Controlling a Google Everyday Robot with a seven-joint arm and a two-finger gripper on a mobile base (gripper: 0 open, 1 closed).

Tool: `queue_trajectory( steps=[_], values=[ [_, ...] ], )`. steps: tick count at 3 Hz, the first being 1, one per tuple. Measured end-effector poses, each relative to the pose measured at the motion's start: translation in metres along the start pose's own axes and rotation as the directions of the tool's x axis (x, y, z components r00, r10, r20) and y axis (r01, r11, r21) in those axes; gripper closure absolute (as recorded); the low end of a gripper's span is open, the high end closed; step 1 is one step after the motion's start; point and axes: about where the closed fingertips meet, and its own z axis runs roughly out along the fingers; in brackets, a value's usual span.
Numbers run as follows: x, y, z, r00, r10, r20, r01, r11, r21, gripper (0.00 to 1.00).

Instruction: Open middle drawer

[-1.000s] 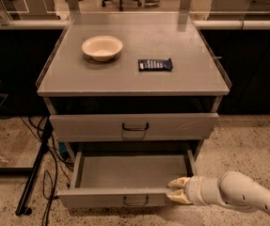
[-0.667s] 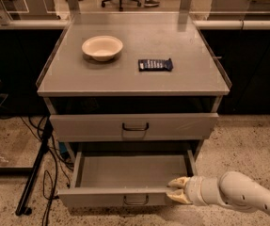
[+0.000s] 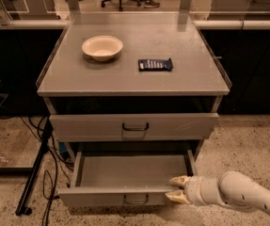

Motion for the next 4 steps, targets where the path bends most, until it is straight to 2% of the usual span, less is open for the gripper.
queue_trajectory(
  steps=[1,2,3,4],
  values=[
    [0.000,0.000,0.000,1.000,0.000,0.000,0.000,1.0000,0.000,0.83],
    [0.004,0.006,-0.002,1.000,0.008,0.010,-0.008,1.0000,-0.002,1.00],
    [0.000,0.022,-0.011,1.000,-0.009,0.026,0.009,0.9999,-0.012,1.00],
    [0.008,0.052,-0.037,1.000,-0.003,0.028,0.003,1.0000,-0.008,1.00]
  ],
)
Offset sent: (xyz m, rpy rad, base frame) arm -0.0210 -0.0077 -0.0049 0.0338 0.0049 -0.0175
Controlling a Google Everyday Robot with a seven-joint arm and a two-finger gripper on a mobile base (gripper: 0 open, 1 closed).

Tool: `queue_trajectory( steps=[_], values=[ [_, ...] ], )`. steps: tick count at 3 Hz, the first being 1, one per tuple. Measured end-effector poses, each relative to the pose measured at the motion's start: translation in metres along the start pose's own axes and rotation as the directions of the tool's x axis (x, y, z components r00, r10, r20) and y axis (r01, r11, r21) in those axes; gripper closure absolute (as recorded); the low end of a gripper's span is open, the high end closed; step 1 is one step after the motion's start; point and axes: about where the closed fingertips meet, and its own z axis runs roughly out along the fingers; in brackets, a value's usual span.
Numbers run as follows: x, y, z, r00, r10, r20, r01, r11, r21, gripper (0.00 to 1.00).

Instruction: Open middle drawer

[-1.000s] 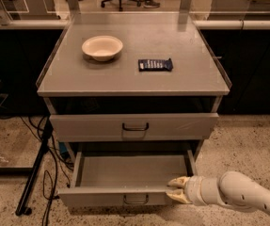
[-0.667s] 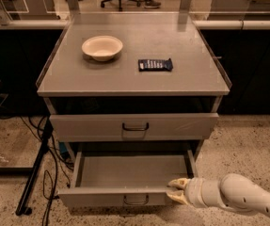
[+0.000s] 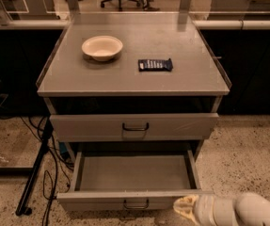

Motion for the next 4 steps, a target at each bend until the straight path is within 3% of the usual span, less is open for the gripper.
queue_trajectory(
  steps=[1,2,4],
  values=[
    [-0.025,0.094,-0.058,0.996,-0.091,0.020,0.092,0.9954,-0.028,0.99],
    [-0.008,0.092,-0.070,0.999,-0.054,0.005,0.054,0.9983,0.021,0.77],
    [-0.008,0.092,-0.070,0.999,-0.052,0.005,0.052,0.9984,0.020,0.30]
  ],
)
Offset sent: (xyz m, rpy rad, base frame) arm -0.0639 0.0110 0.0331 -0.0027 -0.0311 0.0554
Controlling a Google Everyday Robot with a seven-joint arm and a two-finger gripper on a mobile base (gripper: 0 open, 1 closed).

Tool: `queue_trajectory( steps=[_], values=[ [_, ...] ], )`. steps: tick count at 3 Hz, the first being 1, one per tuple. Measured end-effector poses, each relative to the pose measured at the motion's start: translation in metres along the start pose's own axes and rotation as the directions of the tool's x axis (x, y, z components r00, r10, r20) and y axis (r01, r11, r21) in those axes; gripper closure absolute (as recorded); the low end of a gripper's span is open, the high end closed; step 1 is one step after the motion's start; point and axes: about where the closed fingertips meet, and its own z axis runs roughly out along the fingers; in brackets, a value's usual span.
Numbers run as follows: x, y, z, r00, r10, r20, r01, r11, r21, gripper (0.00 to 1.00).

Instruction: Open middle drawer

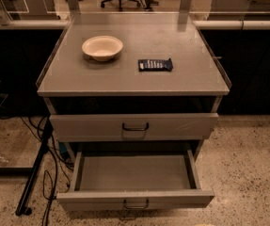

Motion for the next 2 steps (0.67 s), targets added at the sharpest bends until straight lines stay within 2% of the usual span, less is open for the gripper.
queue_trajectory(
  steps=[1,2],
  values=[
    [-0.003,-0.006,0.008,1.000,-0.008,-0.008,0.008,0.9999,-0.012,0.07],
    [-0.011,-0.022,0.026,0.999,-0.033,-0.031,0.032,0.9987,-0.041,0.00]
  ],
)
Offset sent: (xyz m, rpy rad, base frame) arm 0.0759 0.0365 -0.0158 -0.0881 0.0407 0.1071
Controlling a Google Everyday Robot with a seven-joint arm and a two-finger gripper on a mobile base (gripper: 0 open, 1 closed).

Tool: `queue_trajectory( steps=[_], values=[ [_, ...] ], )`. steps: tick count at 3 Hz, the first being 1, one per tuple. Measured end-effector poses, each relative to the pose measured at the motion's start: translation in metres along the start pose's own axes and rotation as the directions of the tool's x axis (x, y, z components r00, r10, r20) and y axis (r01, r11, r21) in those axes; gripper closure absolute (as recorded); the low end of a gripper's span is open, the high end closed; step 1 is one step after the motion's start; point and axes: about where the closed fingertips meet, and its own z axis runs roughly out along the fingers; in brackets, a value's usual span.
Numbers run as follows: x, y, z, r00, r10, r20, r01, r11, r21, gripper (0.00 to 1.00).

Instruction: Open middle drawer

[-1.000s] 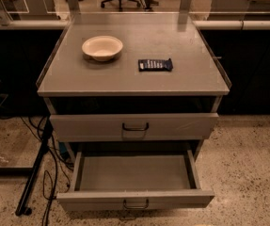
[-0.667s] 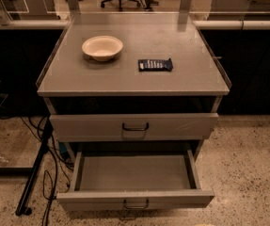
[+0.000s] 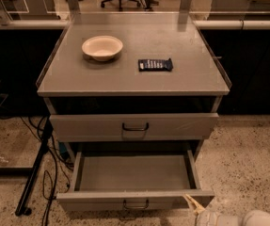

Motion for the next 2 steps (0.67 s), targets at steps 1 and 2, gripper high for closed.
queue_trajectory(
  steps=[1,2],
  values=[
    [-0.0127,-0.0354,0.0299,0.999,-0.034,-0.040,0.033,0.9991,-0.026,0.00],
    [-0.0127,-0.0354,0.0299,0.999,-0.034,-0.040,0.033,0.9991,-0.026,0.00]
  ],
)
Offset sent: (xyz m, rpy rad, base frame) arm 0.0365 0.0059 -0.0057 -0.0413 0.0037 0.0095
